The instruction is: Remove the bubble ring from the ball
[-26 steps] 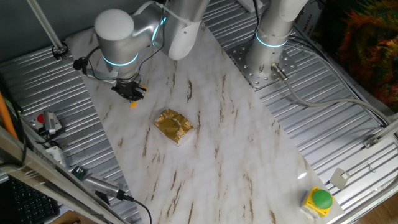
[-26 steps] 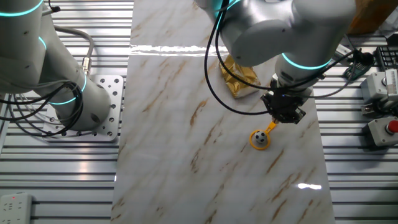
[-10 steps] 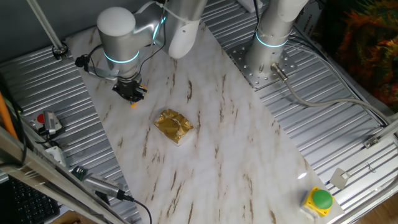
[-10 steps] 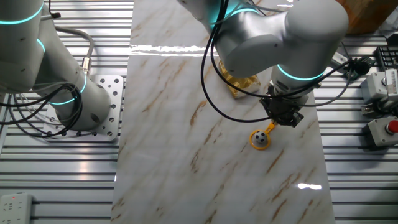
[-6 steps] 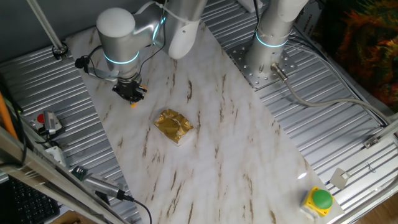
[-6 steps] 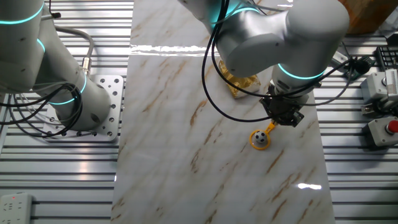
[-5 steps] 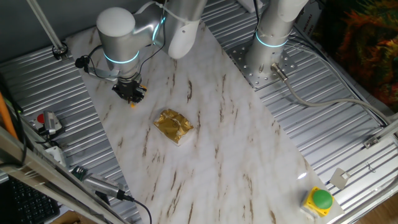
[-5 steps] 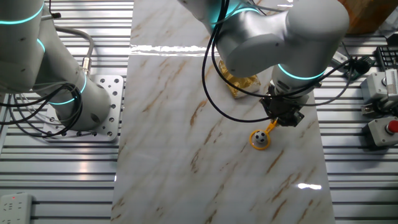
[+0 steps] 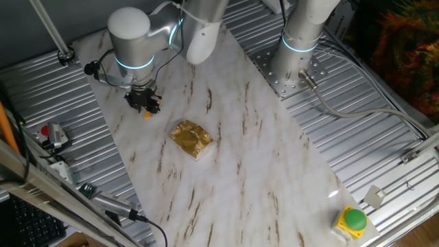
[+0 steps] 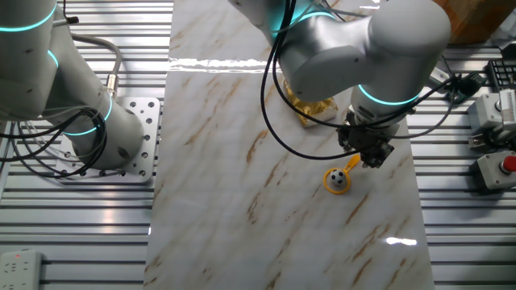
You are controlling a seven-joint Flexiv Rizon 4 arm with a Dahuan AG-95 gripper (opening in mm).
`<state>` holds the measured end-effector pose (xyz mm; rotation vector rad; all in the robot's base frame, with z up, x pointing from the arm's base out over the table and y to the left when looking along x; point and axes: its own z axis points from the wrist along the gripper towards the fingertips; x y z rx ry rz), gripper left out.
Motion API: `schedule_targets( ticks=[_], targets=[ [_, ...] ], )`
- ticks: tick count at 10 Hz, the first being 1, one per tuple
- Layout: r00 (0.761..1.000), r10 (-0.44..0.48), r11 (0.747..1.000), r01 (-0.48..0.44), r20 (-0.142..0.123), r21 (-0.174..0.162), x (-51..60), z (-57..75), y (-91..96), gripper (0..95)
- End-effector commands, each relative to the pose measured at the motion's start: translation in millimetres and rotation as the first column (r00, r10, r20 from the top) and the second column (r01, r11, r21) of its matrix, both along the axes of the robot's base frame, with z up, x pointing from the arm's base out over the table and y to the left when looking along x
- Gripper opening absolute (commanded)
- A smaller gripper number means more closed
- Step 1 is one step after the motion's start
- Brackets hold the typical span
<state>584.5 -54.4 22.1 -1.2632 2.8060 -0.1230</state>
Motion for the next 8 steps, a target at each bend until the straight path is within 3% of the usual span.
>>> schedule_targets(
  ticks=[1, 8],
  targets=[
    [1.0, 0.0, 1.0, 0.0, 0.0, -0.002, 0.2, 0.0, 0.0, 38.0],
    [1.0, 0.017, 1.0, -0.017, 0.002, 0.003, 0.4, -3.5, -0.2, 38.0]
  ],
)
